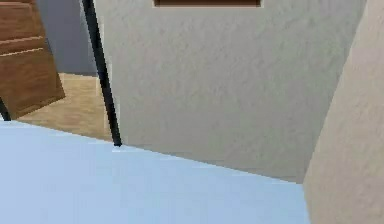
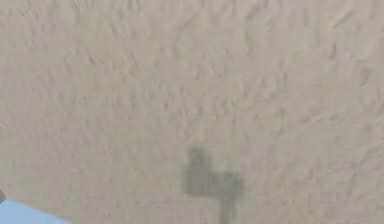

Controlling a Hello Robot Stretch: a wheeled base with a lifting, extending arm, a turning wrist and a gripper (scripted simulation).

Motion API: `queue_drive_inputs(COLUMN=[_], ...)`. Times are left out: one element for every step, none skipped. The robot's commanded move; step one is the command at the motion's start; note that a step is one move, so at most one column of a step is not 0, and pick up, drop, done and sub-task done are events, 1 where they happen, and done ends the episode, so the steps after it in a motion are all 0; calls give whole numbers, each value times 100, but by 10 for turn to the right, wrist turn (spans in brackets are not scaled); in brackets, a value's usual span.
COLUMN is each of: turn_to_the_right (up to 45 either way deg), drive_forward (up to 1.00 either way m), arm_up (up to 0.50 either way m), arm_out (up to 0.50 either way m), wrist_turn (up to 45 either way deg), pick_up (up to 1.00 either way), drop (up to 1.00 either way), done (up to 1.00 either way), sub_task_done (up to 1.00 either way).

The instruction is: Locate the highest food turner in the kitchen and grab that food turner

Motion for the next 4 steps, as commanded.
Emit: queue_drive_inputs(turn_to_the_right=[-360,0,-30,0], drive_forward=[0,100,0,100], arm_up=[0,0,0,0], arm_out=[0,0,0,0], wrist_turn=[0,0,0,0], pick_up=[0,0,0,0], drop=[0,0,0,0], done=[0,0,0,0], sub_task_done=[0,0,0,0])
